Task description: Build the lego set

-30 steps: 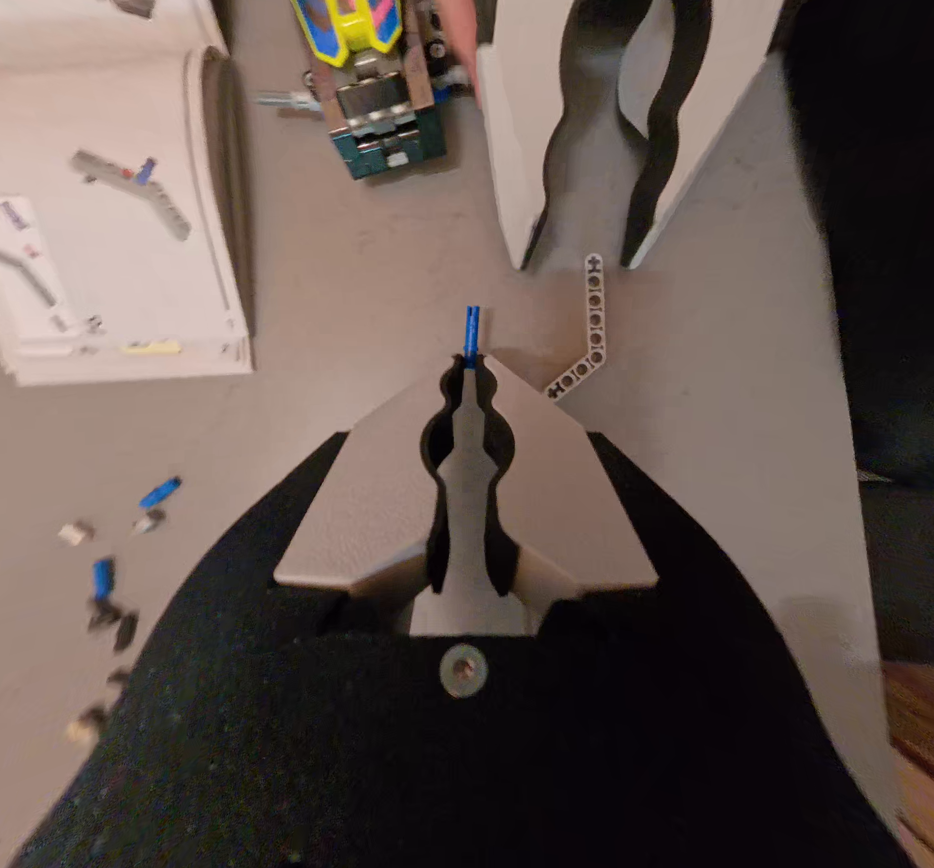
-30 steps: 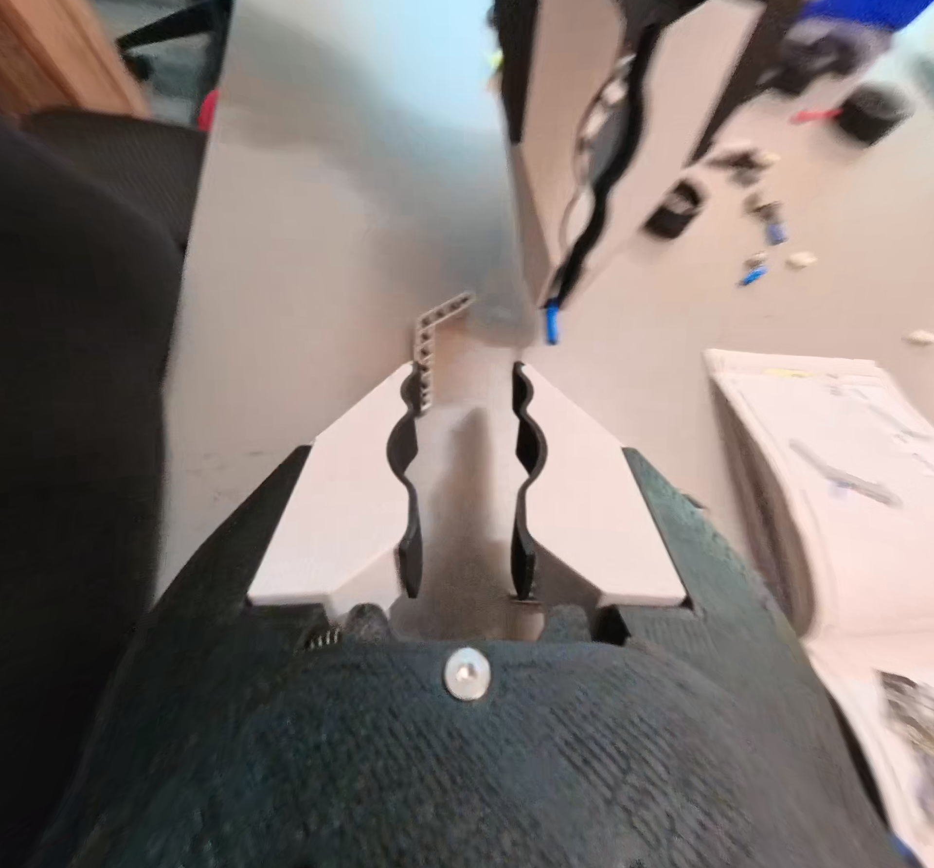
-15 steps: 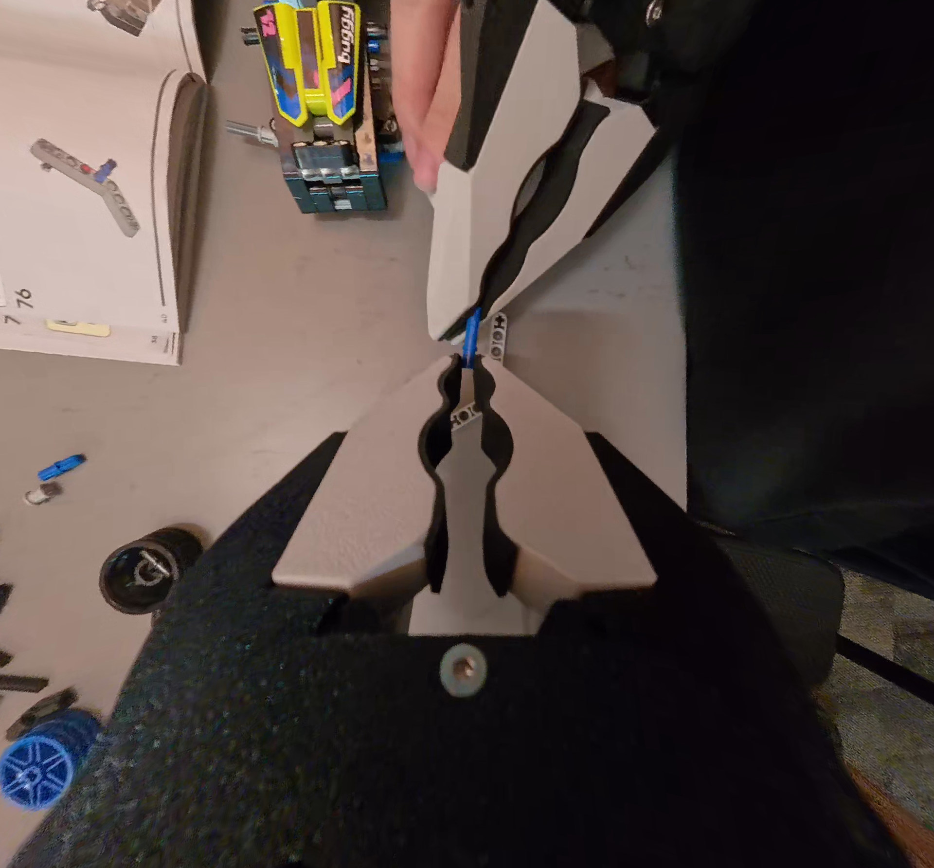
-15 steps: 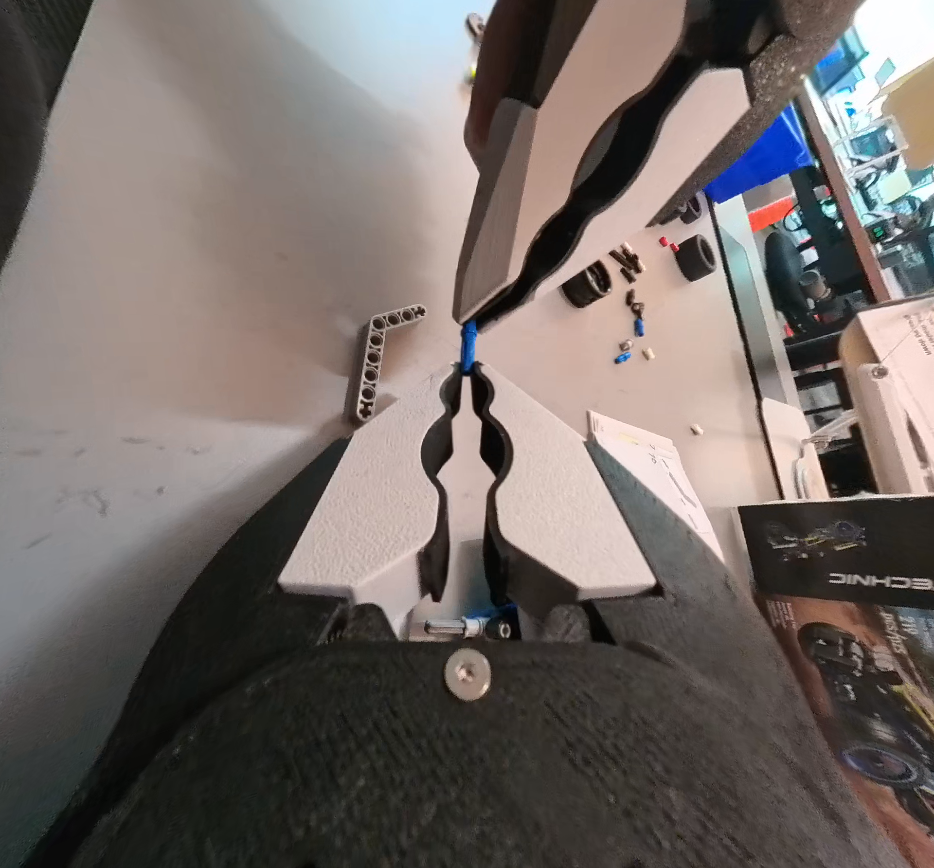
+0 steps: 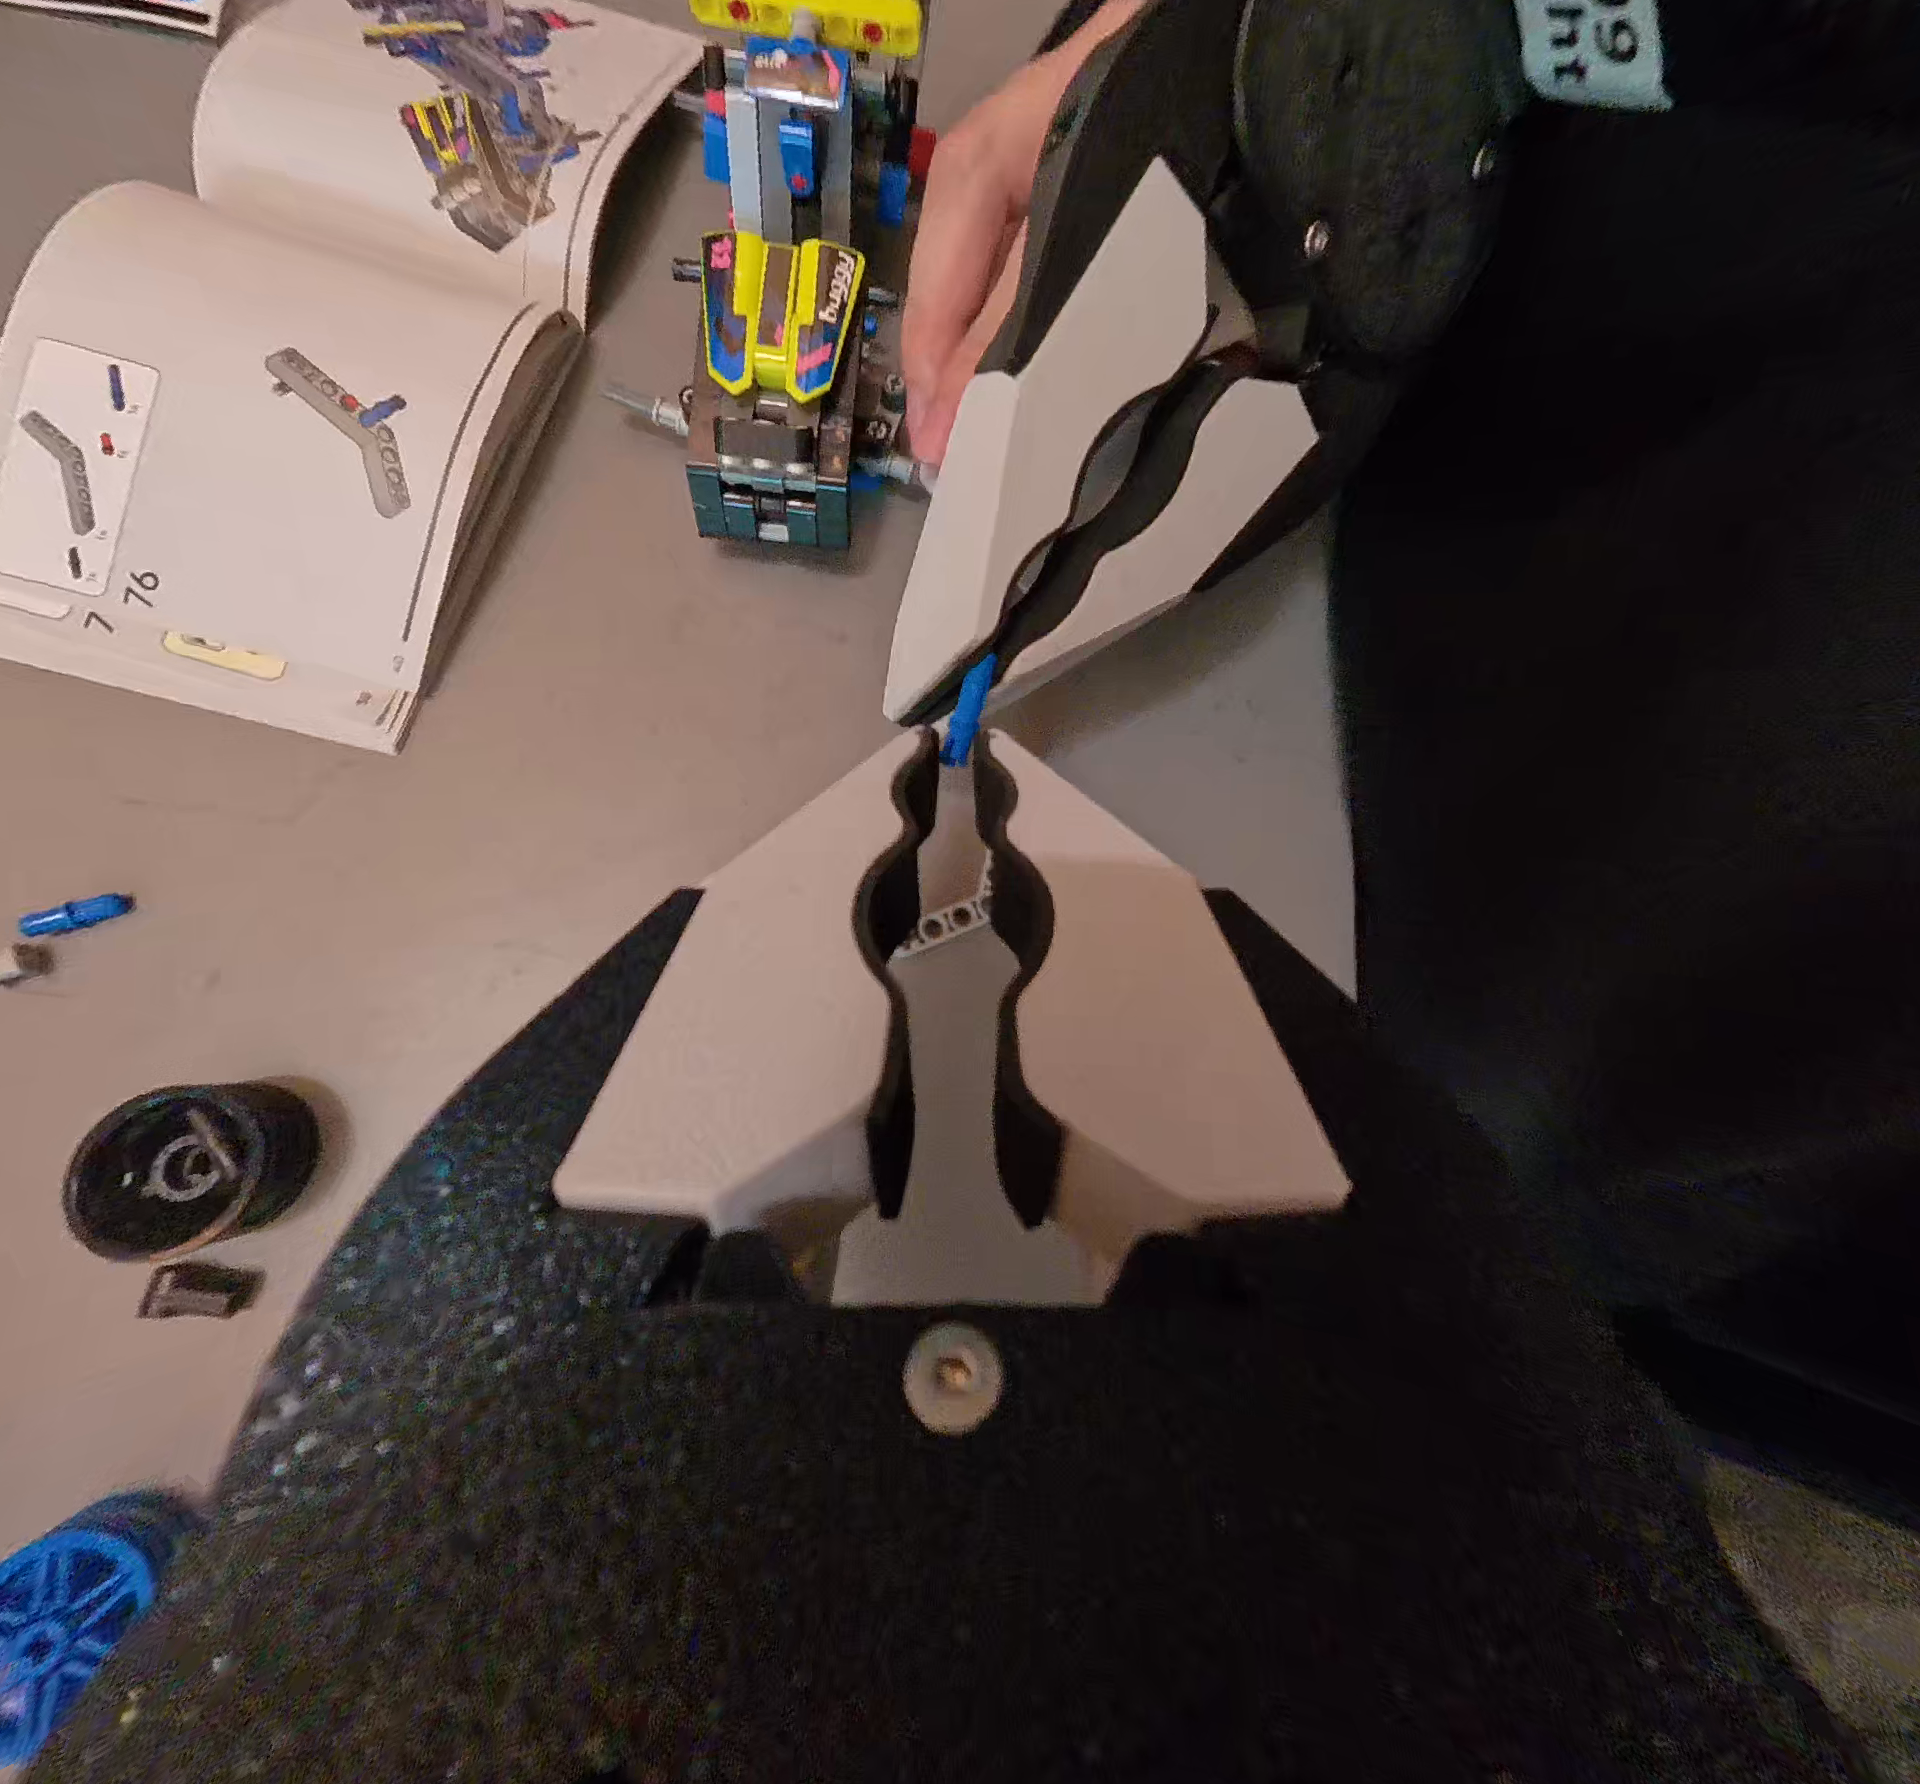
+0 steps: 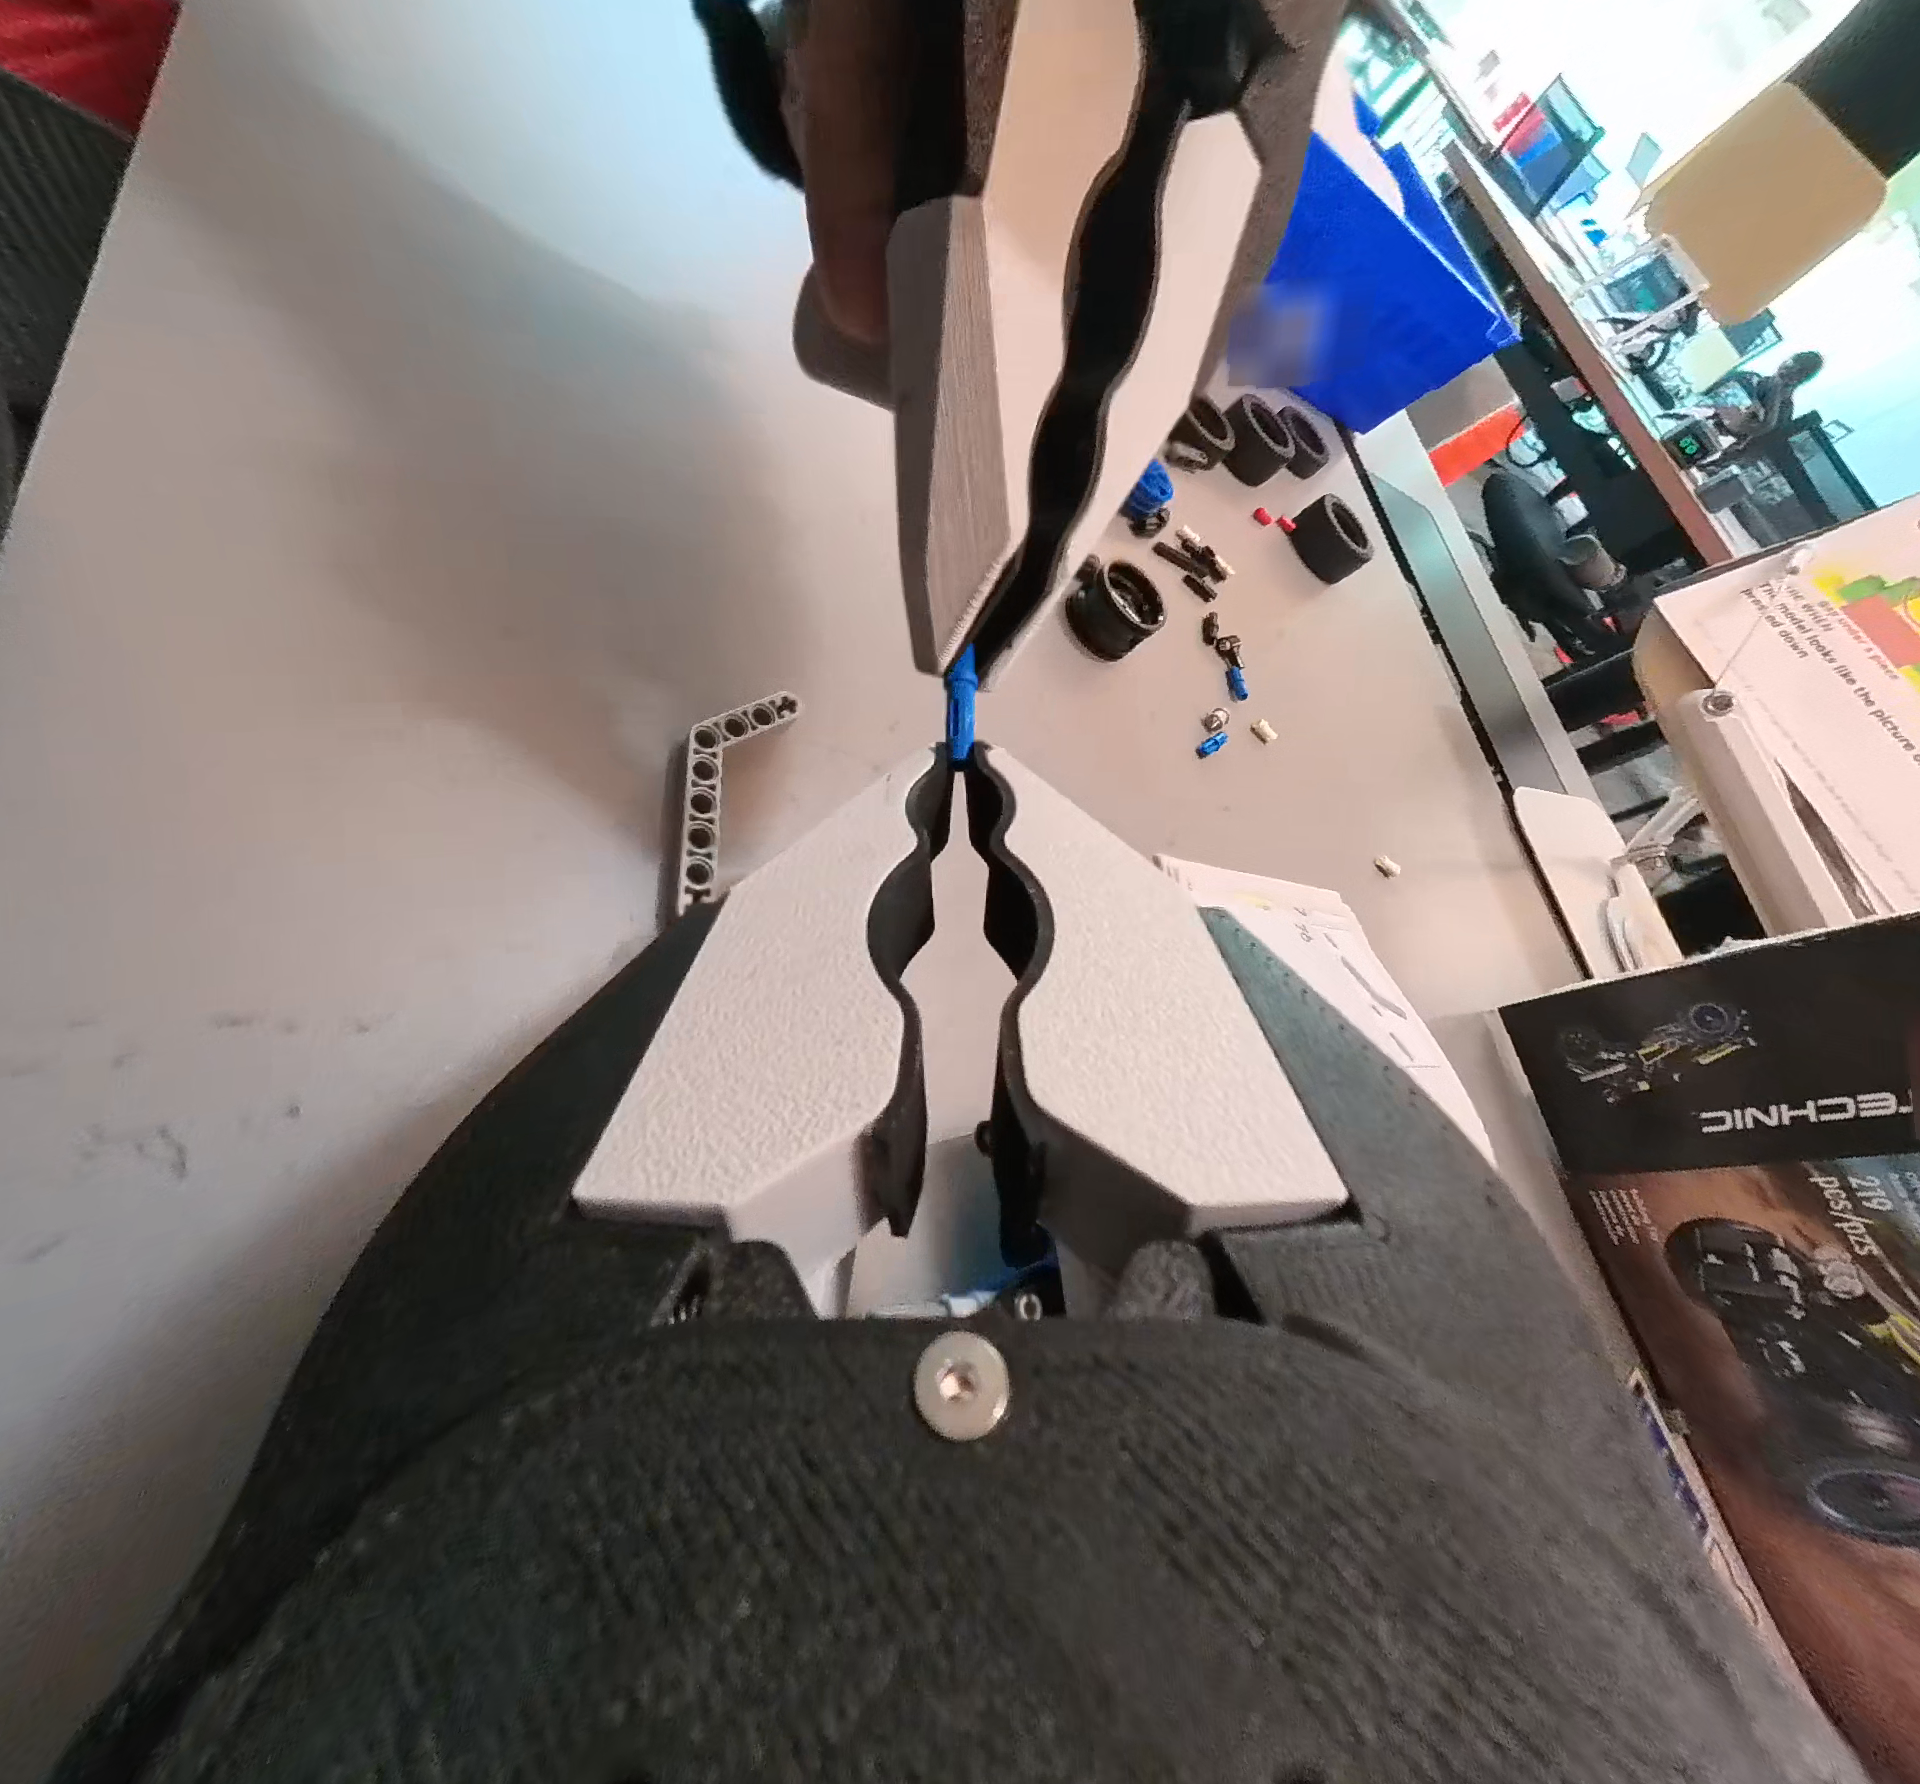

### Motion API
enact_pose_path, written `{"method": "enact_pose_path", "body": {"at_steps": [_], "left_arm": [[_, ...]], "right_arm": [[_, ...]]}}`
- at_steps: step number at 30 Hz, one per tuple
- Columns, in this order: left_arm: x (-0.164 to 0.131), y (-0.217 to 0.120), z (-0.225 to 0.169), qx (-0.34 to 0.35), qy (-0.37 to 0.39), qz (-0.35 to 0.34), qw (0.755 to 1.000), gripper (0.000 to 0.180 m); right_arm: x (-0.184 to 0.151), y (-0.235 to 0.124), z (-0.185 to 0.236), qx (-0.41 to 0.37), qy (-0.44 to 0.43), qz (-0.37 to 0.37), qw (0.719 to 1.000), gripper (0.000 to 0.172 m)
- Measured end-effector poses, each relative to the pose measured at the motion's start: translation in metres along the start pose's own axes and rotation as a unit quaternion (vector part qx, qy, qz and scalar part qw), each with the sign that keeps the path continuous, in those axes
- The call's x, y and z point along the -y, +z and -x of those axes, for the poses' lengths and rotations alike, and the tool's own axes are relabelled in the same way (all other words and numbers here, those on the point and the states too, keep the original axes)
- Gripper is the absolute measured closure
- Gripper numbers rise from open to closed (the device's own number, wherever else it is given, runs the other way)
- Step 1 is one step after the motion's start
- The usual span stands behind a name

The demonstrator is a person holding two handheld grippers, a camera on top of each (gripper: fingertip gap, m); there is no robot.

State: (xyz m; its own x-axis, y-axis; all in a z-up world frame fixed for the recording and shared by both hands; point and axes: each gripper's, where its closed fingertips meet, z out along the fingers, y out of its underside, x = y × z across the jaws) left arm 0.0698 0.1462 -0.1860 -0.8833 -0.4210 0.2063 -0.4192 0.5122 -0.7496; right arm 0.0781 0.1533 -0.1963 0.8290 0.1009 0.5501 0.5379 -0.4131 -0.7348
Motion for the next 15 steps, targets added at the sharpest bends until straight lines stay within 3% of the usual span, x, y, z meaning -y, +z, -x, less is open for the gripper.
{"method": "enact_pose_path", "body": {"at_steps": [1,15], "left_arm": [[0.0009,-0.0006,0.0000,-0.001,-0.006,-0.008,1.000,0.178],[0.0087,-0.0027,-0.0015,-0.011,-0.031,-0.055,0.998,0.179]], "right_arm": [[0.0004,0.0000,-0.0006,-0.002,0.002,-0.002,1.000,0.171],[-0.0017,0.0015,-0.0018,-0.004,0.020,-0.005,1.000,0.171]]}}
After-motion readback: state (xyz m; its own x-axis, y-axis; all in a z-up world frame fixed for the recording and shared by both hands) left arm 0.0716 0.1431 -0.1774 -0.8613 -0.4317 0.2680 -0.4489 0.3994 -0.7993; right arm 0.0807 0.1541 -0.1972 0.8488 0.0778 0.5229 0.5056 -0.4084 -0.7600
